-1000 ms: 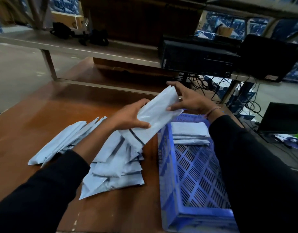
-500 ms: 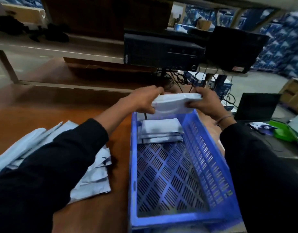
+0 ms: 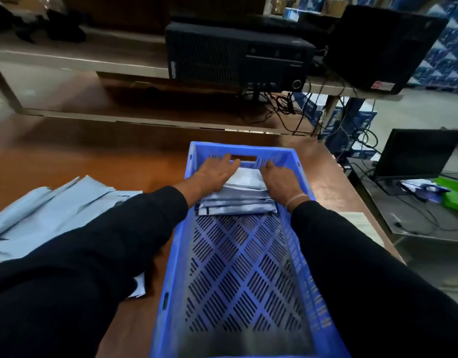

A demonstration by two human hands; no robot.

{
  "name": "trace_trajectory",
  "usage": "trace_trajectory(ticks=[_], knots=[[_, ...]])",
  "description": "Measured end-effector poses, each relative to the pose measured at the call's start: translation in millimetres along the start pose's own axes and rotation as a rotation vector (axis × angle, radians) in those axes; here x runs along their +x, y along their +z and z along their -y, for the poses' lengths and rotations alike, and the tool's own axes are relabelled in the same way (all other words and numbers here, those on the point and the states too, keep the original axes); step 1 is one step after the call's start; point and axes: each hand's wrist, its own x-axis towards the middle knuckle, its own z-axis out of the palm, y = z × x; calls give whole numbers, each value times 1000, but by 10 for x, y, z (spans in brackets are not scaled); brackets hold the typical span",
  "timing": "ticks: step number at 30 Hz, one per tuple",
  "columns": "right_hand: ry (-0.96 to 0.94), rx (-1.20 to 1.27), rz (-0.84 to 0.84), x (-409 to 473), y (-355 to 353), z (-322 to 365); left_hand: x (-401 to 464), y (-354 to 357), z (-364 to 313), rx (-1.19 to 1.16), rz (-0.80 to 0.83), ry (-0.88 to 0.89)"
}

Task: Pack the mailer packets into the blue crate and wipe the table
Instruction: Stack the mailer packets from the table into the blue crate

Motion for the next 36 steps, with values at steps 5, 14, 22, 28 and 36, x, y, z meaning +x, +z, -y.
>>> trace_trajectory(ticks=[5,14,22,28,36], knots=[[-49,206,228,59,-16,-120,109,81,85,-186,94,-7],[74,353,140,87,17,-76,74,90,-9,-182,117,-60],[19,382,125,-54,-206,-94,-213,-100,-67,-281,140,-138],[19,598,44,-122,-443,51,-709,-197,52,-589,-200,-148],[79,1107,-46,-148,-997,923,-1520,-74,751,-923,-477,-305]])
